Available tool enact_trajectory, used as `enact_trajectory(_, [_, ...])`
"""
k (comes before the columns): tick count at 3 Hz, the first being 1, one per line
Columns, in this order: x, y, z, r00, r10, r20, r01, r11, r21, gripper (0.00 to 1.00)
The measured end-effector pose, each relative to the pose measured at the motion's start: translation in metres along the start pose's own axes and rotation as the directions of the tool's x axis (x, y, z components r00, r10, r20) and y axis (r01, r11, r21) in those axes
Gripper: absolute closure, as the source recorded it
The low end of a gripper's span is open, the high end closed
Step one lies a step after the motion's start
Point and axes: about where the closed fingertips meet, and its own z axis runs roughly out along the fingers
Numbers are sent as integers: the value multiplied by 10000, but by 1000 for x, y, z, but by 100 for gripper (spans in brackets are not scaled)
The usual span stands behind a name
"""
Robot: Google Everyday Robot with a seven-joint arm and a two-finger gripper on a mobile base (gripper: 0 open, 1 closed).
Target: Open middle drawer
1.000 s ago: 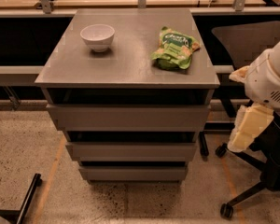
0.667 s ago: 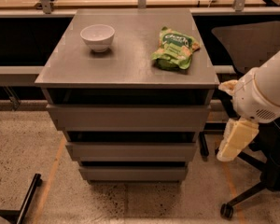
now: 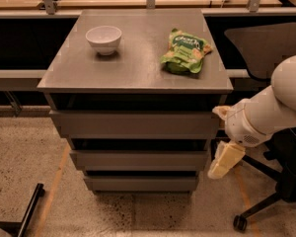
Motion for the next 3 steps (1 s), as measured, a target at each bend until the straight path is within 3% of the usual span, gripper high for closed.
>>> enact_trajectory(2, [6, 0, 14, 9992, 391, -108, -393, 9991, -172, 0])
enact_trajectory(3, [10, -4, 46, 9983, 575, 30, -573, 9979, -296, 0])
